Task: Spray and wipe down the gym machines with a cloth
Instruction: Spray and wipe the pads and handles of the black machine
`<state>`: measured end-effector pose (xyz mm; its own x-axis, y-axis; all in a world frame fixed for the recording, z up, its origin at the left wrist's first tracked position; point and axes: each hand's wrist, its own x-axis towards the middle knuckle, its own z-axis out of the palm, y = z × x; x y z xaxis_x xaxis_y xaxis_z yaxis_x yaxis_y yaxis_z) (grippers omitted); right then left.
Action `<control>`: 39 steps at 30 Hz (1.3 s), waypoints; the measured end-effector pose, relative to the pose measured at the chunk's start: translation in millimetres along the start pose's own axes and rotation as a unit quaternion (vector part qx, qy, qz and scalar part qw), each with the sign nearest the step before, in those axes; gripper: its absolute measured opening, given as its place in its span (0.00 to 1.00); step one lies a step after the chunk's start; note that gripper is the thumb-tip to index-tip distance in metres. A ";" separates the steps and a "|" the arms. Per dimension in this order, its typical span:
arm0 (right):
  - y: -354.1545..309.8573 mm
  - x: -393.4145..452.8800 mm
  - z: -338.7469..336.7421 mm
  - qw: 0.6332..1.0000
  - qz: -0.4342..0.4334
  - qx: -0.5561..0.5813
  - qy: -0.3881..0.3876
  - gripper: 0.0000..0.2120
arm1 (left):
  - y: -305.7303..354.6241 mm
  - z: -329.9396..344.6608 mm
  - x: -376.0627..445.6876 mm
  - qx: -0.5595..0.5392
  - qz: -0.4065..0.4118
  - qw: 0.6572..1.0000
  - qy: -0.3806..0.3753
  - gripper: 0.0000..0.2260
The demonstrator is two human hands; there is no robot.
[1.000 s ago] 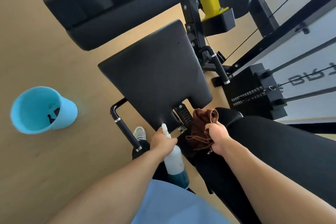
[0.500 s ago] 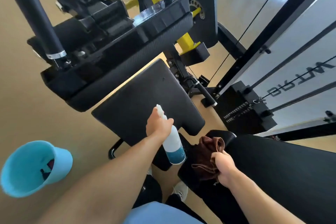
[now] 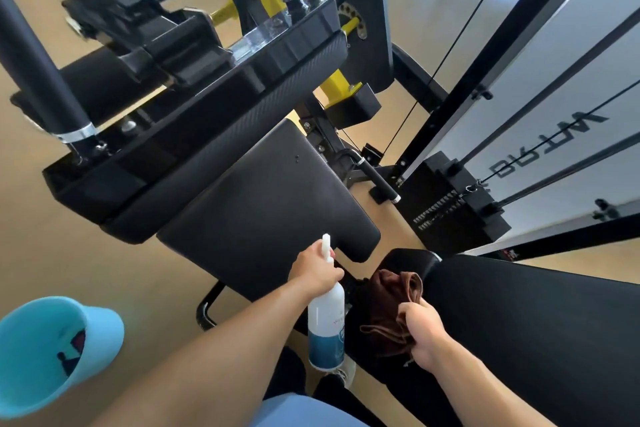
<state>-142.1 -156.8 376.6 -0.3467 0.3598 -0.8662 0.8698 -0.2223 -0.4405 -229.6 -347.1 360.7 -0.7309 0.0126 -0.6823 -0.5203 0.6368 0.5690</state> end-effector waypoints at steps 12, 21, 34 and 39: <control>5.7 2.3 -9.9 1.000 -0.005 0.017 0.013 0.22 | -25.4 56.6 -14.9 0.067 -0.032 0.995 -0.063 0.09; 8.1 7.9 -1.0 1.000 -0.007 -0.026 0.002 0.23 | -86.6 57.9 -21.5 -0.192 -0.218 0.952 0.094 0.22; 12.3 -0.8 35.6 0.986 -0.025 -0.152 -0.069 0.22 | -119.1 17.9 -57.3 -0.232 -0.282 0.915 0.171 0.26; 20.3 -0.7 31.6 0.978 -0.025 -0.191 -0.084 0.21 | -116.4 35.5 -65.4 -0.209 -0.267 0.933 0.119 0.24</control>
<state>-135.3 -190.2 360.8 -0.4176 0.2001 -0.8863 0.9065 0.1583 -0.3914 -105.5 -394.6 322.8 -0.3699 -0.4235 -0.8269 -0.9288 0.1459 0.3408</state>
